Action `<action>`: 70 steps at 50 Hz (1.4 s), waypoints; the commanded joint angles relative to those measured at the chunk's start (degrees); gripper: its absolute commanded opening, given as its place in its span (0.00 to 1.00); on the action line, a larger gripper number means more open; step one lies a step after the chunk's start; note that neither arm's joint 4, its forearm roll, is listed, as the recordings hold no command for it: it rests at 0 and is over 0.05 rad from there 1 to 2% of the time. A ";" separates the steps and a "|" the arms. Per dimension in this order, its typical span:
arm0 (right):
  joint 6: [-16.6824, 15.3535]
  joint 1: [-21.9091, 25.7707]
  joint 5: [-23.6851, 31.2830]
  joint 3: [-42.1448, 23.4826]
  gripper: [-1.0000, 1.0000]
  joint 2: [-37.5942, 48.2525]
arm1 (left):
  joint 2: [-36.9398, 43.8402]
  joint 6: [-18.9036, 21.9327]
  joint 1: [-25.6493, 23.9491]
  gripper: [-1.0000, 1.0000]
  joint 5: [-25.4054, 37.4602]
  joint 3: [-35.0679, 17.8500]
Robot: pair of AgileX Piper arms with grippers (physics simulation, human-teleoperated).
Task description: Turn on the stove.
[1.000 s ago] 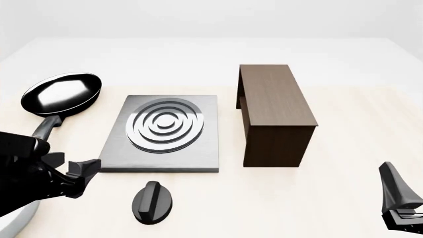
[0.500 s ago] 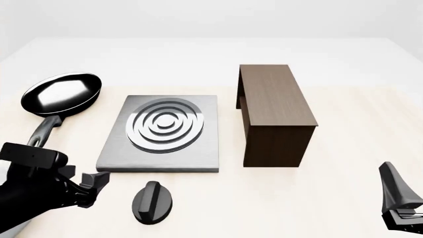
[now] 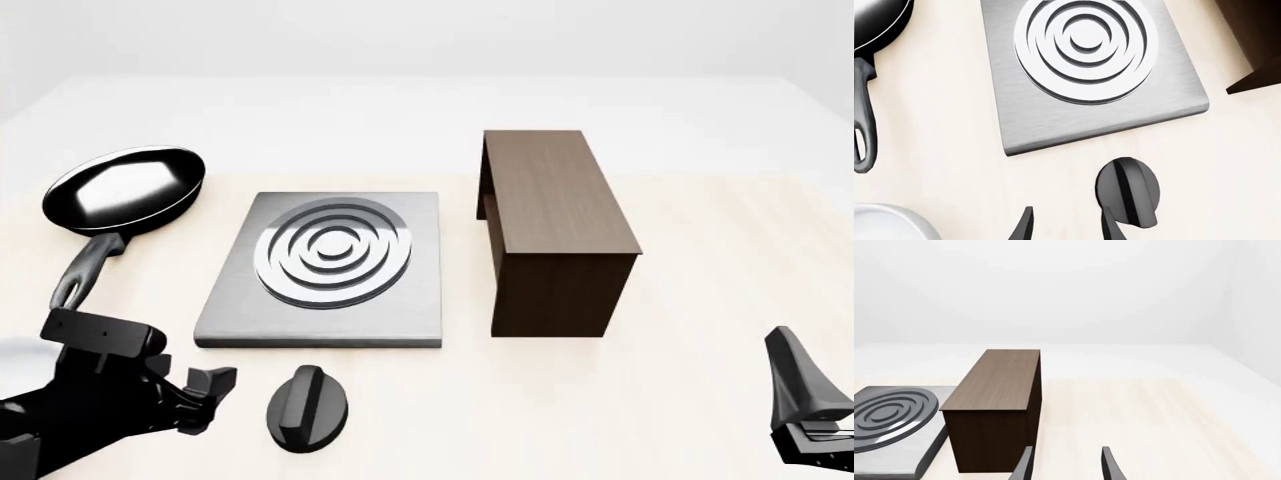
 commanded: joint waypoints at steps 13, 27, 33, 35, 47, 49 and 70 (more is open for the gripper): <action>-0.01 0.00 0.00 0.00 1.00 0.00 | 4.92 0.31 0.01 1.00 -5.26 2.01; 0.00 -0.01 0.00 0.00 1.00 0.00 | 8.08 1.04 -0.21 1.00 -8.55 2.97; 0.00 0.00 0.00 0.00 1.00 0.00 | 9.39 0.62 -1.29 1.00 -9.64 3.21; 0.02 -0.01 0.00 0.00 1.00 0.00 | 9.59 1.64 -1.17 1.00 -10.10 3.32; 0.01 -0.01 0.01 0.00 1.00 0.01 | 12.46 0.90 -2.44 1.00 -12.54 3.54; 0.01 0.00 0.00 0.00 1.00 0.00 | 12.61 0.76 -2.54 1.00 -12.72 3.61; 0.01 -0.01 0.01 0.00 1.00 0.01 | 15.86 -0.56 -4.52 1.00 -16.11 5.07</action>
